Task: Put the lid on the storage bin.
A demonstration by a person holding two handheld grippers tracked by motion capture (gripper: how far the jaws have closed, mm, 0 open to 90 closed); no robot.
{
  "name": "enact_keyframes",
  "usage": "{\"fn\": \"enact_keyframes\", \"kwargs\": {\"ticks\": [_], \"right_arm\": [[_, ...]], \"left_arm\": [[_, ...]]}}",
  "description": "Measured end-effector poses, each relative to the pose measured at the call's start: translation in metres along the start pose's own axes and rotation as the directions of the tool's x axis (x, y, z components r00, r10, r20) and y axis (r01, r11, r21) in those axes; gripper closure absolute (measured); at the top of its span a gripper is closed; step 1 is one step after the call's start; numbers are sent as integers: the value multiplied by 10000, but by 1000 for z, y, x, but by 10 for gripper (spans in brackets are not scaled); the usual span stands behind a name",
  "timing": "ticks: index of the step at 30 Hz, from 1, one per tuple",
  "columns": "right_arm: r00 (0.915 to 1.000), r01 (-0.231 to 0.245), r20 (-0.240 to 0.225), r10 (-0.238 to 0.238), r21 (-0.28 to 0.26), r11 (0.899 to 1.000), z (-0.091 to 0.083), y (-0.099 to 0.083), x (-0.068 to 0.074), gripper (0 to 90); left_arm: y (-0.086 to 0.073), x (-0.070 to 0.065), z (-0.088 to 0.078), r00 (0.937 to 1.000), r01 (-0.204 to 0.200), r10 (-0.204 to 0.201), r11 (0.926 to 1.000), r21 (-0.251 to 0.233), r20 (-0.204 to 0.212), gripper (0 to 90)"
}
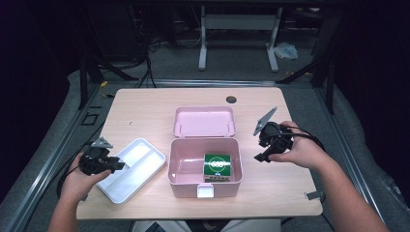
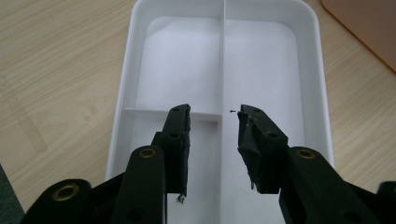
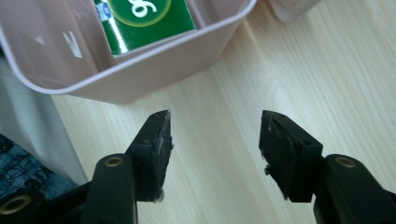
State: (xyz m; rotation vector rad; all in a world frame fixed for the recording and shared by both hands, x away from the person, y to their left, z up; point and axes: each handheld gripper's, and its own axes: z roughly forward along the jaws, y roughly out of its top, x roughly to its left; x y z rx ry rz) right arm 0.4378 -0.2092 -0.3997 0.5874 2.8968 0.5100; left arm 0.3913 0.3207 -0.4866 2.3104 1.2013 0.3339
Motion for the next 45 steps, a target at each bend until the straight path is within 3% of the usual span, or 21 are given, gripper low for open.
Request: {"fn": "enact_keyframes", "kwargs": {"ticks": [12,17,29,40,45], "right_arm": [[9979,-638,-66,638,-108,9979,22,-19,-5,520],[9952,-966,-169,965,-49,9953,31,-26,-6,552],[9887,-1491,-170,1489,-146,9887,42,-42,-8,586],[9825,-1857,35,1861,-518,9812,53,-53,-4,600],[9753,-2205,-148,2202,-995,9703,60,-60,0,596]], "left_arm": [[-1,0,9,9997,129,-142,9977,665,198,743],[-3,-1,23,9992,171,-214,9924,1216,347,760],[3,-3,41,9994,155,-211,9822,1871,278,816],[-2,-6,50,9994,287,-310,9870,1583,122,845],[-7,-8,54,9994,320,-329,9903,1355,46,863]]}}
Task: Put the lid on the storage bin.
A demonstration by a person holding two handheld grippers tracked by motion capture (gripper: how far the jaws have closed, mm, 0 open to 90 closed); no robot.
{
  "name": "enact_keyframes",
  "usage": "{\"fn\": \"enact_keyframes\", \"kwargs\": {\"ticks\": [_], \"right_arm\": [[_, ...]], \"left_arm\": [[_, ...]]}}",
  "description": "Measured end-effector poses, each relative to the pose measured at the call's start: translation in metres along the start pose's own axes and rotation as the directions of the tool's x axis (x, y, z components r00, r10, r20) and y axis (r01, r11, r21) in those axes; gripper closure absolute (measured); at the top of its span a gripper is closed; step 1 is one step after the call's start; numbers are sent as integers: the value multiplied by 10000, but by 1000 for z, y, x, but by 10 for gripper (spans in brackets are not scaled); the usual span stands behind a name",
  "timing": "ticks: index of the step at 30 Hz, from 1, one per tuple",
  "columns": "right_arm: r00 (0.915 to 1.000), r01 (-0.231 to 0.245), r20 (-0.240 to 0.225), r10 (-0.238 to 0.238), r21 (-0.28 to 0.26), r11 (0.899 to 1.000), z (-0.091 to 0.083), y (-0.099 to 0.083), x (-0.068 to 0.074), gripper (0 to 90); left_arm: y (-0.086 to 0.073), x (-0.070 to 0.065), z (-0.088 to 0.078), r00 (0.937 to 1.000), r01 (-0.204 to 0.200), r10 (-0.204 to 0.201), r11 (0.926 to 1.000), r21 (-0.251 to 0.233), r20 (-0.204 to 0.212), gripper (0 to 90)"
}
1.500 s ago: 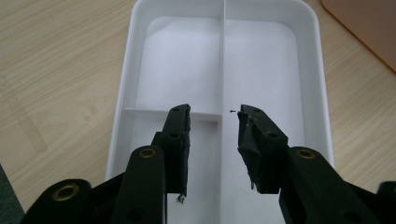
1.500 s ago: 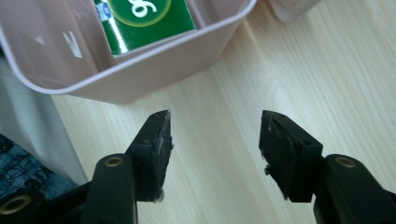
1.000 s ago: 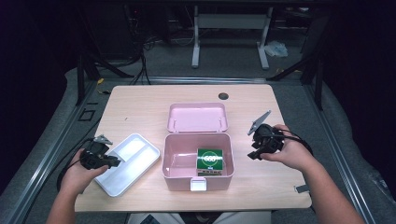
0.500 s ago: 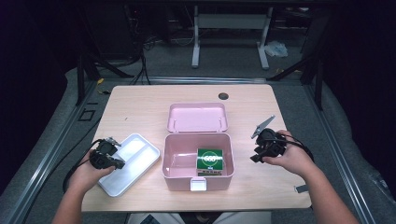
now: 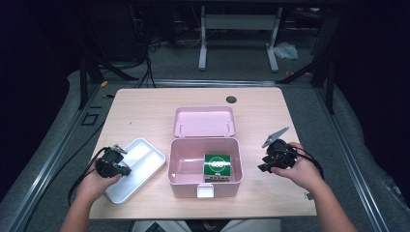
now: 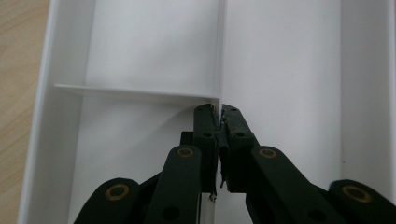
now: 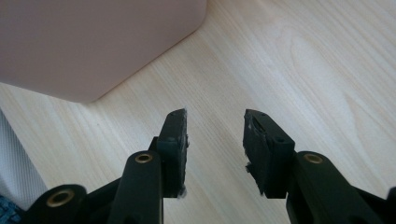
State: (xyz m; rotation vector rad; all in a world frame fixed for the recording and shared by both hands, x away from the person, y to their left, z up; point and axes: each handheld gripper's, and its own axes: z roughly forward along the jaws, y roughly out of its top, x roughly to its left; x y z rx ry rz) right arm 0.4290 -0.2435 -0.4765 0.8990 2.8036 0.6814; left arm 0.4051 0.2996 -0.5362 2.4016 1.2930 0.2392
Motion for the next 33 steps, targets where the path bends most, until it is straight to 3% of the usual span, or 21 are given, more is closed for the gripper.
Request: {"fn": "enact_keyframes", "kwargs": {"ticks": [3,7,10,18,21,25,29,33], "right_arm": [[9996,-243,-155,238,-308,9992,4,-5,0,596],[9998,-185,39,185,-12,9998,8,-7,0,596],[9995,-310,57,311,-53,9995,9,-8,0,596],[9977,-678,-6,679,-573,9961,14,-16,3,560],[9961,-886,-125,878,-1047,9905,13,-20,7,541],[9927,-1175,79,1199,-1472,9821,13,-26,8,515],[9922,-1131,343,1202,-1631,9801,12,-27,11,497],[9919,-1025,586,1131,-1602,9818,13,-28,14,481]], "left_arm": [[-1,-1,0,9999,-84,83,9999,-89,-110,867],[-1,-1,0,9999,-84,84,9999,-57,-74,875],[0,-2,0,9992,-366,365,9993,-22,-139,885],[-1,0,-5,9999,-108,107,9998,-155,-76,896],[2,2,-19,9998,-30,41,9984,-561,185,896],[14,0,-50,9995,-273,291,9934,-1110,150,896],[34,-5,-87,9960,-886,894,9849,-1489,-14,896],[52,-10,-111,9888,-1482,1487,9773,-1513,-79,896]]}}
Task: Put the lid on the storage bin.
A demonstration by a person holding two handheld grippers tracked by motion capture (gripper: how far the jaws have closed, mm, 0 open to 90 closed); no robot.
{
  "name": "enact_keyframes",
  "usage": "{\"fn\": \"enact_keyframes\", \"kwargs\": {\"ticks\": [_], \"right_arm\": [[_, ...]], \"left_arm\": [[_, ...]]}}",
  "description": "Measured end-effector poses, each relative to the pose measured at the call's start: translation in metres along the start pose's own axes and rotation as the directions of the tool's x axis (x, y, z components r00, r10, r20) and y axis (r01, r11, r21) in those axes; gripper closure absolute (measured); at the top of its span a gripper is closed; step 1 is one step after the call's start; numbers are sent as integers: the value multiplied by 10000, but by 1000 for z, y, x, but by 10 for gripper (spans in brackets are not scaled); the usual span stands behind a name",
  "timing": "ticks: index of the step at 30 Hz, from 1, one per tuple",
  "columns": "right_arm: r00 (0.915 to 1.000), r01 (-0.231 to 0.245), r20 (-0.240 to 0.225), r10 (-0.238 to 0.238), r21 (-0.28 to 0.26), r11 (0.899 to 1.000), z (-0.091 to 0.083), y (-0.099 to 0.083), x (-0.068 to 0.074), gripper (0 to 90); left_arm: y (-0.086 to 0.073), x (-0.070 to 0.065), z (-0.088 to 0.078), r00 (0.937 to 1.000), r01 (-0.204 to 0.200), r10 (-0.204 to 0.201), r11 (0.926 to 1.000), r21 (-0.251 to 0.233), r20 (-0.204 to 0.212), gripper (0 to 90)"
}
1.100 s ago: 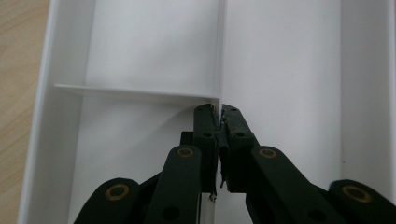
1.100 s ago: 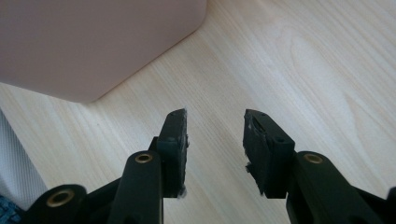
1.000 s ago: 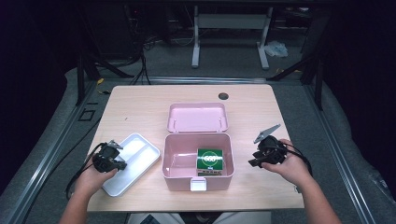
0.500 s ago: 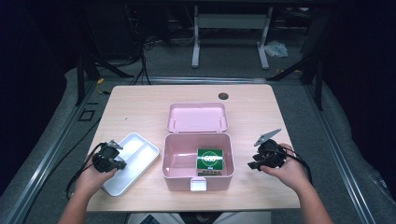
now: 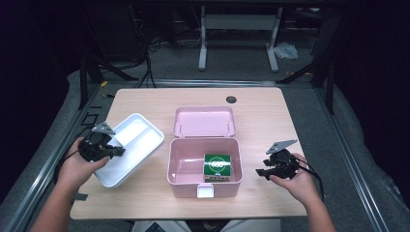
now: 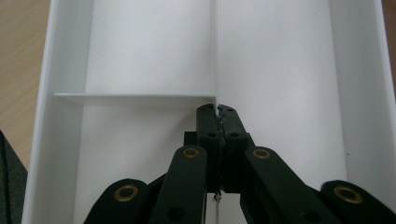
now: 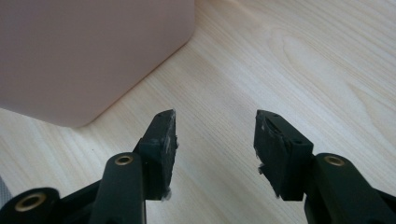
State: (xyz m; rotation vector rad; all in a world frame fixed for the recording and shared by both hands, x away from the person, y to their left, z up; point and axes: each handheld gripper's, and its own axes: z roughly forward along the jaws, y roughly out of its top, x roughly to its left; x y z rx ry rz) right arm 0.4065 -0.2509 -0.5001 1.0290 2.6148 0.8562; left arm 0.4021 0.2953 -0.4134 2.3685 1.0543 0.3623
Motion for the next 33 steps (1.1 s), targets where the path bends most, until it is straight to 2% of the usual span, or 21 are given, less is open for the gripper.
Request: {"fn": "enact_keyframes", "kwargs": {"ticks": [5,11,16,19,21,24,26,27,28,29,31,33], "right_arm": [[9994,204,280,-207,117,9997,4,-3,3,474],[9981,342,513,-343,27,9994,5,-4,5,471],[9979,359,547,-352,-124,9993,5,-4,6,472],[9979,340,556,-331,-156,9993,5,-5,6,471],[9982,275,535,-263,-218,9994,4,-5,6,471],[9982,267,540,-252,-275,9993,4,-5,6,471],[9983,263,519,-249,-274,9993,4,-5,5,471],[9984,252,521,-238,-273,9993,5,-5,5,471],[9983,251,528,-236,-280,9993,5,-5,5,471],[9983,253,523,-237,-295,9992,4,-6,5,471],[9985,240,504,-223,-330,9992,4,-6,5,471],[9996,-3,279,17,-486,9988,4,-9,2,471]], "left_arm": [[22,2,-15,9994,-350,350,9993,126,5,896],[42,-1,-24,9959,-859,853,9962,168,311,896],[60,-10,-22,9876,-1411,1389,9897,260,725,896],[72,-19,-19,9779,-1856,1817,9822,295,1031,896],[81,-27,-15,9686,-2183,2133,9755,259,1276,896],[96,-42,-9,9480,-2850,2759,9578,370,1585,896],[106,-54,-5,9303,-3340,3215,9415,453,1765,896],[111,-60,-3,9237,-3504,3356,9351,530,1848,896],[118,-66,-1,9135,-3763,3592,9245,613,1913,896],[121,-70,0,9078,-3896,3712,9187,649,1953,896],[132,-81,3,8886,-4292,4072,9005,695,2111,896],[139,-89,6,8723,-4590,4341,8856,708,2250,895]]}}
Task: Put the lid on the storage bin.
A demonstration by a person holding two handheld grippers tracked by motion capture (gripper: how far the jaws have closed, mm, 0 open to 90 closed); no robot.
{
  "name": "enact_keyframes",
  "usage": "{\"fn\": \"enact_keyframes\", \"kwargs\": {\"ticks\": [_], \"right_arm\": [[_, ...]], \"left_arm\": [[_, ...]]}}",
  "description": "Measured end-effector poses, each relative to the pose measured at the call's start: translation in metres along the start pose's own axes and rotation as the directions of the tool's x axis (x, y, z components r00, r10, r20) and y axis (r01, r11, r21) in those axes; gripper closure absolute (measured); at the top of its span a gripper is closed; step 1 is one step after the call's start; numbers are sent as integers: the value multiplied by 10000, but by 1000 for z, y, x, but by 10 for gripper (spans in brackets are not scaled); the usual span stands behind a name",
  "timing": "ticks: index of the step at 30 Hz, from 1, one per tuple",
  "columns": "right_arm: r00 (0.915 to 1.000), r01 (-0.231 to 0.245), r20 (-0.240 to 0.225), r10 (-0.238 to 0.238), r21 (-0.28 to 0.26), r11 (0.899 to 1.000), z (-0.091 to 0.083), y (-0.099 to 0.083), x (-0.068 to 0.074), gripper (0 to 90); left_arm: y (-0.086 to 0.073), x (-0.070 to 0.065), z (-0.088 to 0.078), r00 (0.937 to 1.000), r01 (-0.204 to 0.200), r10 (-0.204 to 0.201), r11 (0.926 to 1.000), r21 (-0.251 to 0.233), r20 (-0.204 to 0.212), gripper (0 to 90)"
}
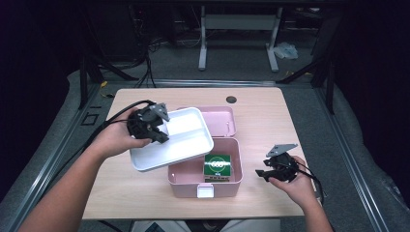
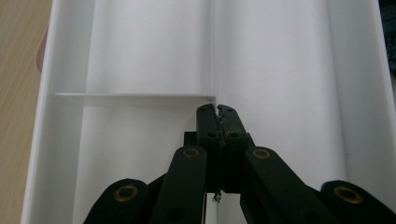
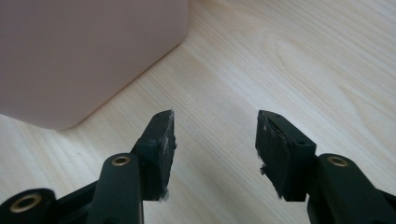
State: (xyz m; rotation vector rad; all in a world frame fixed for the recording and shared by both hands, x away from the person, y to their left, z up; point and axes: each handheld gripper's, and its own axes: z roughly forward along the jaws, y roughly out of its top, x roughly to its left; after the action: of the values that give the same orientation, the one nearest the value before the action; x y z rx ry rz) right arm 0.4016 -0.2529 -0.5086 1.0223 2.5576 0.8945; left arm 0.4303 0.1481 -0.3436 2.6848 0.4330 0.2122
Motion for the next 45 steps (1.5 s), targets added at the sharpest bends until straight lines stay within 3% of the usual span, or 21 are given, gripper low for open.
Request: {"fn": "enact_keyframes", "kwargs": {"ticks": [3,11,16,30,45], "right_arm": [[9999,-79,140,79,60,10000,-1,-3,-2,472],[10000,-70,-12,69,-86,9999,-2,-2,-2,472],[10000,-89,-14,89,-121,9999,-2,-2,-2,471],[10000,-12,-38,12,9,10000,1,-3,-1,471],[10000,48,-74,-47,84,10000,2,-3,0,471]], "left_arm": [[16,-3,5,9990,-416,414,9991,108,173,896],[52,-12,16,9927,-1186,1170,9913,566,303,895],[64,-14,25,9905,-1349,1329,9890,613,365,895],[73,-20,50,9807,-1747,1668,9819,735,1022,895],[70,-24,75,9731,-2004,1878,9757,886,1334,895]]}}
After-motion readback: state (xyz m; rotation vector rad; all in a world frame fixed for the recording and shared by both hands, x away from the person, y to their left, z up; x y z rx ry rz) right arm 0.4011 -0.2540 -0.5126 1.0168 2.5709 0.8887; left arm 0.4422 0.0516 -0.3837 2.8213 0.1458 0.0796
